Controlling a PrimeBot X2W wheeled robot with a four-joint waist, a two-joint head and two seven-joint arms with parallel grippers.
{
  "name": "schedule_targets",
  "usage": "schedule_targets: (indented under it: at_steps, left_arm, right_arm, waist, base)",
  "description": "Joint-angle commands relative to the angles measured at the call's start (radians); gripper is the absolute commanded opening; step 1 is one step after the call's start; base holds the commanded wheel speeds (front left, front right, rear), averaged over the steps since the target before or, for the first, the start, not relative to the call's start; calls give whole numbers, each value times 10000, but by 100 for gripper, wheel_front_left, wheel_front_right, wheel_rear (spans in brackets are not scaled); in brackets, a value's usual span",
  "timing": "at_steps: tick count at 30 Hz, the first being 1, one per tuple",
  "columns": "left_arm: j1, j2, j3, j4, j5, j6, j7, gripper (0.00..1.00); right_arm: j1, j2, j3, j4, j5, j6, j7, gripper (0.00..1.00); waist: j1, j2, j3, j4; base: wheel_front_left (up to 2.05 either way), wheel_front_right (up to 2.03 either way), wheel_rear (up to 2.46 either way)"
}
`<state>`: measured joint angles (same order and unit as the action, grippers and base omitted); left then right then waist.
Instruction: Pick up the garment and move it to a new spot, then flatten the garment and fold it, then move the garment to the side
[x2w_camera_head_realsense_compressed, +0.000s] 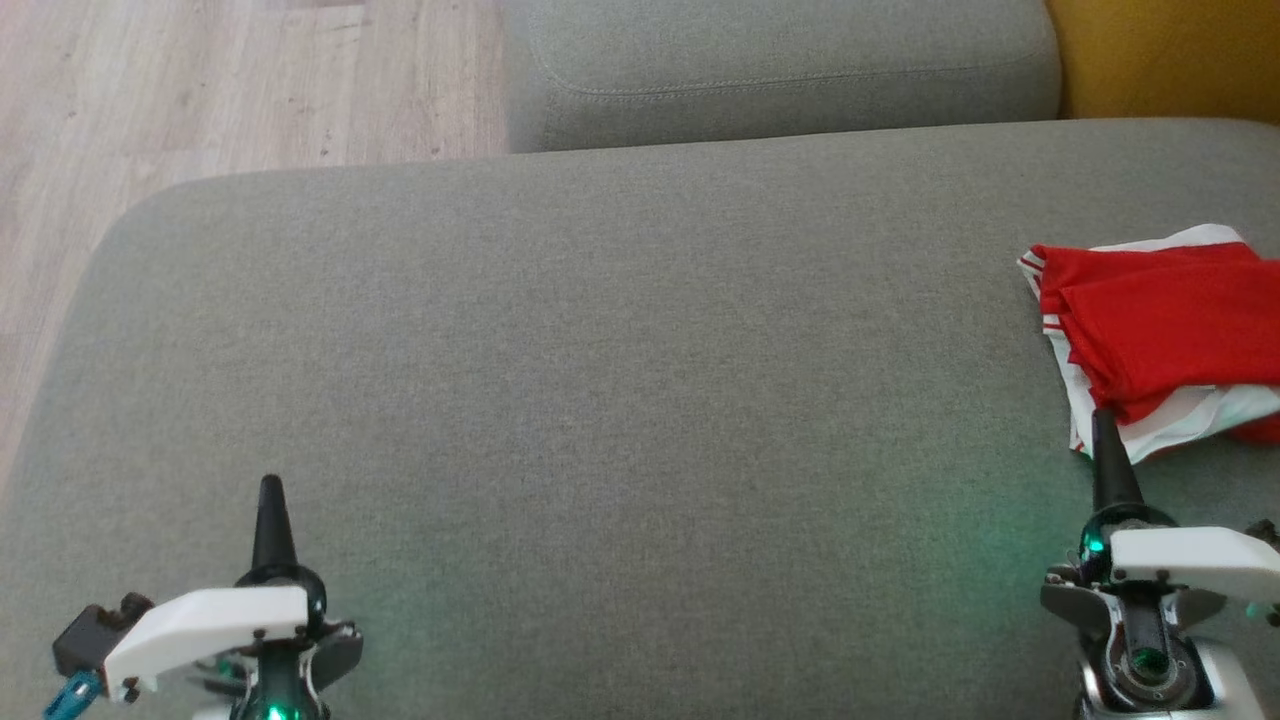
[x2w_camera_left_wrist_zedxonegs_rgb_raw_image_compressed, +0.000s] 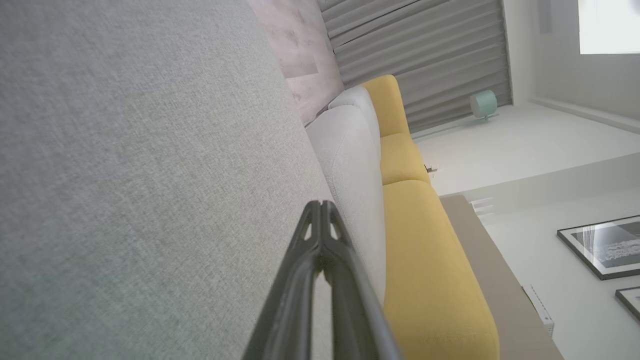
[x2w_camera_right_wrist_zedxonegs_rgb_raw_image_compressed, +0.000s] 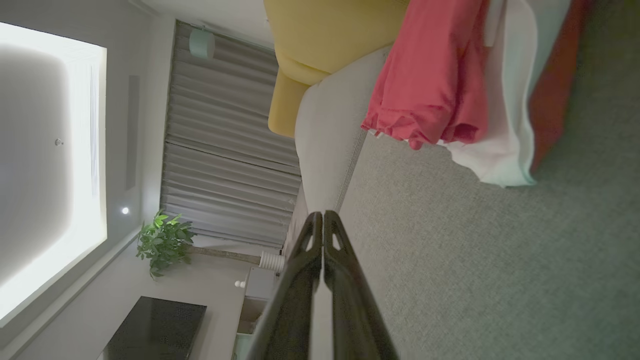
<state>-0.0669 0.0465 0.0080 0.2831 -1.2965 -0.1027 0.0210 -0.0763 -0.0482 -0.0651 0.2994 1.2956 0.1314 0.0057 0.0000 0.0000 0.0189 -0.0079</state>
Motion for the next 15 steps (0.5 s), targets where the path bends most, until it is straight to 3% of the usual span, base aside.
schedule_targets:
  at_steps: [1,15]
  left_arm:
    - [-408,57,435,-356,-311,-95,107,0]
    - [-409,59,750,-367,-1793,-192,525,0]
  right_arm:
    - [-328,-184,117,-421,359,-5,110,0]
    - [-312,-181,-86,-493,1905,-6,525,0]
  waist:
    - [0,0,-10,5]
    - [0,0,-87,44]
  base:
    - [0,0,0]
    - [0,0,0]
